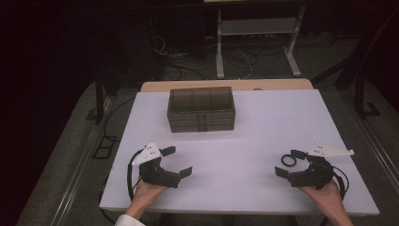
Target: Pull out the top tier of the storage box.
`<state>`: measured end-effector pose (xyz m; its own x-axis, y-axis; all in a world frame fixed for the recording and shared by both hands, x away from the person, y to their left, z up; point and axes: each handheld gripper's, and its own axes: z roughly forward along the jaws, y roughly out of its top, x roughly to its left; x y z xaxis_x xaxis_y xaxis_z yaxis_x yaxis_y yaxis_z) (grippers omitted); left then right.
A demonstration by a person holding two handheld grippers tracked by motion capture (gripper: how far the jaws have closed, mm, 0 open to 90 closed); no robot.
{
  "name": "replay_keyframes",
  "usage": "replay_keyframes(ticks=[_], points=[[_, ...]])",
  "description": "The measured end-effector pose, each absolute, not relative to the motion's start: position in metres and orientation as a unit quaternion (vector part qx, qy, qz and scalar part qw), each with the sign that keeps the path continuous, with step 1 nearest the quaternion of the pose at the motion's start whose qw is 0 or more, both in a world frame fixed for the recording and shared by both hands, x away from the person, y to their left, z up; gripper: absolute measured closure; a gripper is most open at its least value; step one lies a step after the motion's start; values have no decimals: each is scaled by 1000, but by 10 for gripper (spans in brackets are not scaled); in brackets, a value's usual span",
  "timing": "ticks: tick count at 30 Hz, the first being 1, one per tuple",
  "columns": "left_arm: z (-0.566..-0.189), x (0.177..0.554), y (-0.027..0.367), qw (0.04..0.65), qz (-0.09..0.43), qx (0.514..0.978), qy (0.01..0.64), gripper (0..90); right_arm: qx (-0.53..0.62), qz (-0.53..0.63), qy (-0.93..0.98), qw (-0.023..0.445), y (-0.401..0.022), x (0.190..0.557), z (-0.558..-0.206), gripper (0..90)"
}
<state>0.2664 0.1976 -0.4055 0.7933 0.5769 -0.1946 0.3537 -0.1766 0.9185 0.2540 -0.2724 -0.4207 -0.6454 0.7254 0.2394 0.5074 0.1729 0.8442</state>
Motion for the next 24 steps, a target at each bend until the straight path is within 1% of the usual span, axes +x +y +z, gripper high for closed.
replay_keyframes(ticks=[12, 24], points=[[-405, 265, 195, 561, 102, 765, 300, 0, 407, 499, 757, 108, -273, 252, -420, 3], [-406, 265, 195, 555, 108, 765, 308, 0, 409, 496, 758, 107, -275, 251, -422, 3]])
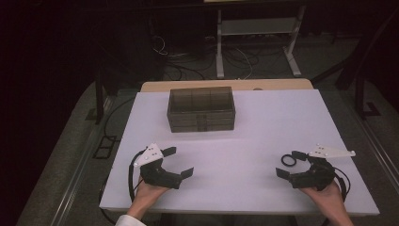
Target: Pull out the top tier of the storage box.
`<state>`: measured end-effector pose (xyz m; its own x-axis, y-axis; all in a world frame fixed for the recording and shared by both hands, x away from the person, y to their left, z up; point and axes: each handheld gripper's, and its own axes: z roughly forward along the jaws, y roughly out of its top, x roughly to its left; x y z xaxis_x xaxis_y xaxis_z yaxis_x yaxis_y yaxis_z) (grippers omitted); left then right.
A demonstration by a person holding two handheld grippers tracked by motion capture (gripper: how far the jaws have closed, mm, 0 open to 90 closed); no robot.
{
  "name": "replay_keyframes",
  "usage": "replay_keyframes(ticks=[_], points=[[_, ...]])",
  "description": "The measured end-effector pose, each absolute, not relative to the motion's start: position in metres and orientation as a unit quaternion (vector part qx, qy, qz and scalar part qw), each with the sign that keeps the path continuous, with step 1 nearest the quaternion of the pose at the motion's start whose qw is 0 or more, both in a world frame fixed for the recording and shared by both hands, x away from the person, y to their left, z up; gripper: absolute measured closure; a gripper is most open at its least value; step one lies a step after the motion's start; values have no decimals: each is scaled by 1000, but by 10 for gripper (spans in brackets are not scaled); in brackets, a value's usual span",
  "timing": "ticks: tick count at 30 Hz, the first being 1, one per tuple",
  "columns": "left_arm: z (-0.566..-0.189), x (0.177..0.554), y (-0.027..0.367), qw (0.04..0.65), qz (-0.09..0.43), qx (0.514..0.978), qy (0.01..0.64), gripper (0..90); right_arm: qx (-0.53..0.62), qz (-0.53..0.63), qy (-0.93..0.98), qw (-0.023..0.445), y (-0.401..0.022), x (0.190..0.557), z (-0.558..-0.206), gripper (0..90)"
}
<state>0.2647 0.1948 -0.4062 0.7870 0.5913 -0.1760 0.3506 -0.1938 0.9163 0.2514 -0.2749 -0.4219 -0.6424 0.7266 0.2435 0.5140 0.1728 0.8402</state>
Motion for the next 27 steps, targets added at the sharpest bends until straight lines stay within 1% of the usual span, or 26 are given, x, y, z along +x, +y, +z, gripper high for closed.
replay_keyframes(ticks=[10, 20, 27], points=[[-407, 271, 193, 534, 98, 776, 320, 0, 408, 494, 760, 103, -274, 250, -422, 3], [-398, 278, 182, 518, 101, 792, 307, 0, 409, 492, 761, 106, -275, 250, -421, 3], [-394, 288, 183, 519, 104, 788, 316, 0, 411, 489, 762, 109, -277, 250, -420, 3]])
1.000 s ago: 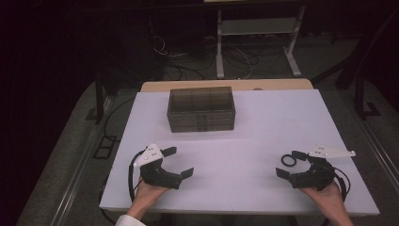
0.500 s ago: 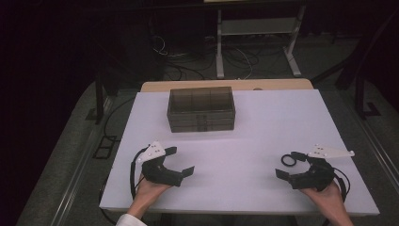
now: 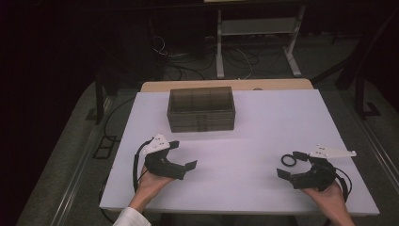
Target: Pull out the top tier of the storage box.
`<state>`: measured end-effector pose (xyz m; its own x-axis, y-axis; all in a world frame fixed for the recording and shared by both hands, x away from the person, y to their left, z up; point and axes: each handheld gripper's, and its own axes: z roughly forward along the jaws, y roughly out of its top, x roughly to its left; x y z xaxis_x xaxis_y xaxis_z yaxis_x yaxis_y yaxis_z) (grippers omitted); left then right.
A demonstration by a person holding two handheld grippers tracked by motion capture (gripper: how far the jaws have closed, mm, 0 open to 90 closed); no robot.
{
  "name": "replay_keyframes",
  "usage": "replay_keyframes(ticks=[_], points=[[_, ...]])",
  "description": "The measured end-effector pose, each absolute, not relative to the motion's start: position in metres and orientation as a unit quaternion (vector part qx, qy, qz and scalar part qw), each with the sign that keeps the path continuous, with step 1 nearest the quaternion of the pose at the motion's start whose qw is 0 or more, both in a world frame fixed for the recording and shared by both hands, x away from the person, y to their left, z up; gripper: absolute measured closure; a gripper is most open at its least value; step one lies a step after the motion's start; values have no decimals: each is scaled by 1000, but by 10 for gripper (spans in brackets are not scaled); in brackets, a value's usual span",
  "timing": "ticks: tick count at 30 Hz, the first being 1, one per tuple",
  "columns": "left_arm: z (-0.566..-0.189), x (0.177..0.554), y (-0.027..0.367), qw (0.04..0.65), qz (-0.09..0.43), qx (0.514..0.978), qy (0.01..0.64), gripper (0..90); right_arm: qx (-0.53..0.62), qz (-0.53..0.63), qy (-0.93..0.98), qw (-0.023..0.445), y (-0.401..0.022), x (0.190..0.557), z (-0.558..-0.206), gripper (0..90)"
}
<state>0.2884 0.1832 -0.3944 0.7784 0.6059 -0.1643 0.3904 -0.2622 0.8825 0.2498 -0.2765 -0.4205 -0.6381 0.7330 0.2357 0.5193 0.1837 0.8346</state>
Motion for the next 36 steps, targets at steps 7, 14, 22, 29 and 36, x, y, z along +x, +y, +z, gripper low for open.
replay_keyframes(ticks=[7, 14, 22, 29, 36], points=[[-392, 299, 185, 515, 94, 787, 326, 0, 411, 488, 762, 110, -277, 250, -420, 3], [-389, 307, 184, 508, 79, 793, 327, 0, 410, 488, 762, 111, -276, 250, -420, 3], [-387, 314, 183, 504, 66, 796, 330, 0, 410, 487, 764, 110, -276, 250, -421, 3], [-387, 322, 182, 499, 57, 797, 334, 0, 409, 487, 764, 110, -276, 250, -421, 3], [-386, 329, 179, 499, 44, 798, 335, 0, 409, 486, 764, 111, -276, 250, -421, 3]])
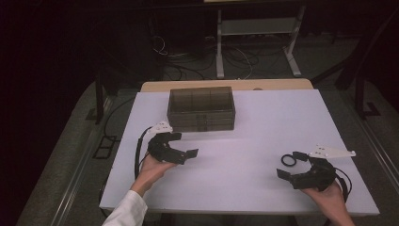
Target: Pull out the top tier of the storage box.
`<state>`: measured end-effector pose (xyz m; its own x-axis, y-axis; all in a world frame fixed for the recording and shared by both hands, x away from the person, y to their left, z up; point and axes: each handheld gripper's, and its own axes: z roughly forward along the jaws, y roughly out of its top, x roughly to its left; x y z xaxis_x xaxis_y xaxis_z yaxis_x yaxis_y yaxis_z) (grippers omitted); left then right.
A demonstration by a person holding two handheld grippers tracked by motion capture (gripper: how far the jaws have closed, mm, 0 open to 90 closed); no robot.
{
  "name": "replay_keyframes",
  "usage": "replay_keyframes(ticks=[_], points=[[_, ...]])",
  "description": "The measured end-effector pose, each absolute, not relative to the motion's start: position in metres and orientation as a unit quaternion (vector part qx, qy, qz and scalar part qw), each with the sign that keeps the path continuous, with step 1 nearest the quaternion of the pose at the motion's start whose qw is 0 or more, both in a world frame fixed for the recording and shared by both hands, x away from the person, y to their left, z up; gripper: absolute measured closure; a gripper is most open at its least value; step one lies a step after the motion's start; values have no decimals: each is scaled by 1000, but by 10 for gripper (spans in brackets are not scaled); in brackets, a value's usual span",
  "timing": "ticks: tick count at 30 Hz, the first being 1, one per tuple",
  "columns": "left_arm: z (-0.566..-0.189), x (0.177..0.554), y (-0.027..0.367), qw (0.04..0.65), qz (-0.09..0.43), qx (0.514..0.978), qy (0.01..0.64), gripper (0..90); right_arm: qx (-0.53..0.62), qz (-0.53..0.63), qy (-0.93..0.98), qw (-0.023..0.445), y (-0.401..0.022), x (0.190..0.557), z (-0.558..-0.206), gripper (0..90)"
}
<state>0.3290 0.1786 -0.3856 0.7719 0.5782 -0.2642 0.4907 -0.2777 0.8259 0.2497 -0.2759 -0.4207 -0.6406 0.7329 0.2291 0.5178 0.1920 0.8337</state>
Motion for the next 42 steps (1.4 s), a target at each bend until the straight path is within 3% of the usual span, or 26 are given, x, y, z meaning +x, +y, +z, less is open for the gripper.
replay_keyframes(ticks=[28, 42], points=[[-391, 364, 169, 484, -18, 795, 364, 0, 409, 487, 764, 110, -277, 249, -421, 3], [-388, 378, 167, 509, -56, 763, 396, 0, 408, 488, 764, 108, -277, 249, -421, 3]])
